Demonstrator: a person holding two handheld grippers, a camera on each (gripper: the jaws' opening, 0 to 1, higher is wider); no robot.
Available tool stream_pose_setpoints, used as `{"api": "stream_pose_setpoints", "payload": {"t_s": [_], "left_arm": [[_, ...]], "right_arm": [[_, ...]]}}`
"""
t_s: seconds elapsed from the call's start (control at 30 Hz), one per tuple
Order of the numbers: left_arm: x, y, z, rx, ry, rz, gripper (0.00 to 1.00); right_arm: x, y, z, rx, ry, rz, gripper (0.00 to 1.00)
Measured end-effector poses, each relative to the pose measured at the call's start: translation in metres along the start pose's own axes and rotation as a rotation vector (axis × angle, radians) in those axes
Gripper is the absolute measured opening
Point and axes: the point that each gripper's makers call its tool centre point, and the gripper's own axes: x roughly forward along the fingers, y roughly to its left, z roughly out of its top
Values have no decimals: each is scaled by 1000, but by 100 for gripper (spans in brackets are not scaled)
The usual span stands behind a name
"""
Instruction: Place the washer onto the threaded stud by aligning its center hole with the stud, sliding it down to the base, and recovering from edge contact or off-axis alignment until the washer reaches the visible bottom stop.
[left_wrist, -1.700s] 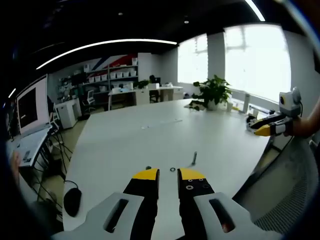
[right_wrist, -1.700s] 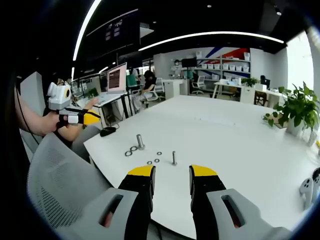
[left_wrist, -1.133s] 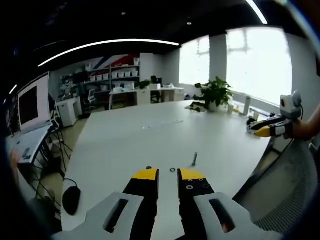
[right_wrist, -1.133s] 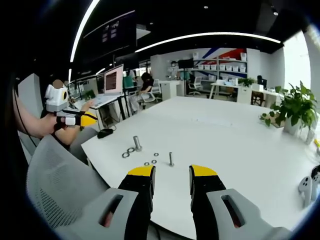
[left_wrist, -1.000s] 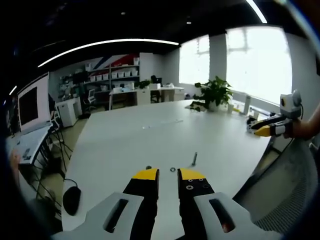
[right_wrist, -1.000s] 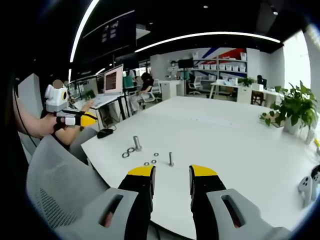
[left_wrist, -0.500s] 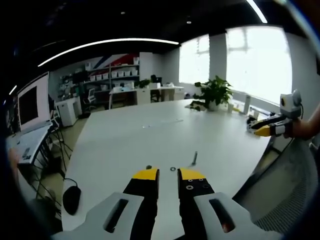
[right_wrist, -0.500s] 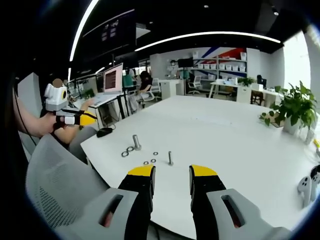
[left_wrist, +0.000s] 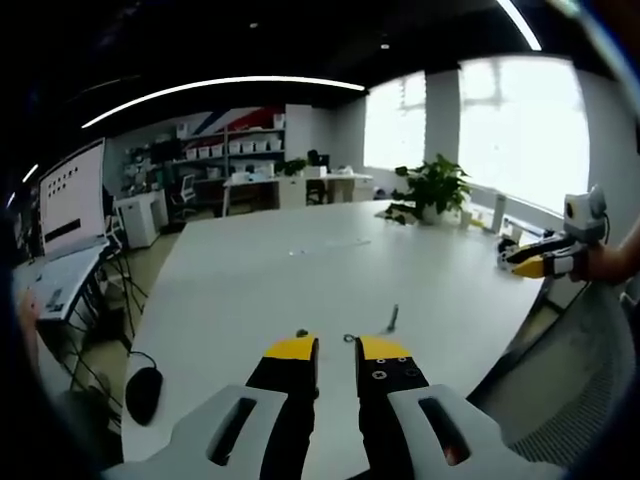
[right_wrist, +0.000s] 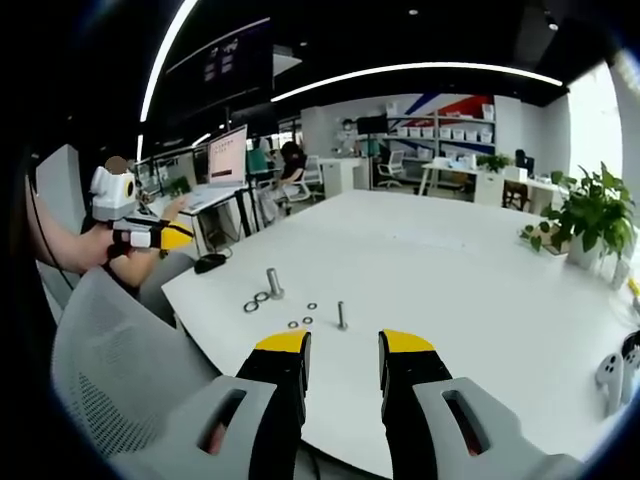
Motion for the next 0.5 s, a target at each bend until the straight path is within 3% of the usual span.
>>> {"api": "stream_pose_setpoints", "payload": {"t_s": [0.5], "left_arm": [[3,1,-4,8,22,1,13]], "right_arm": [[0,-2,1,6,-9,-7,30]]}}
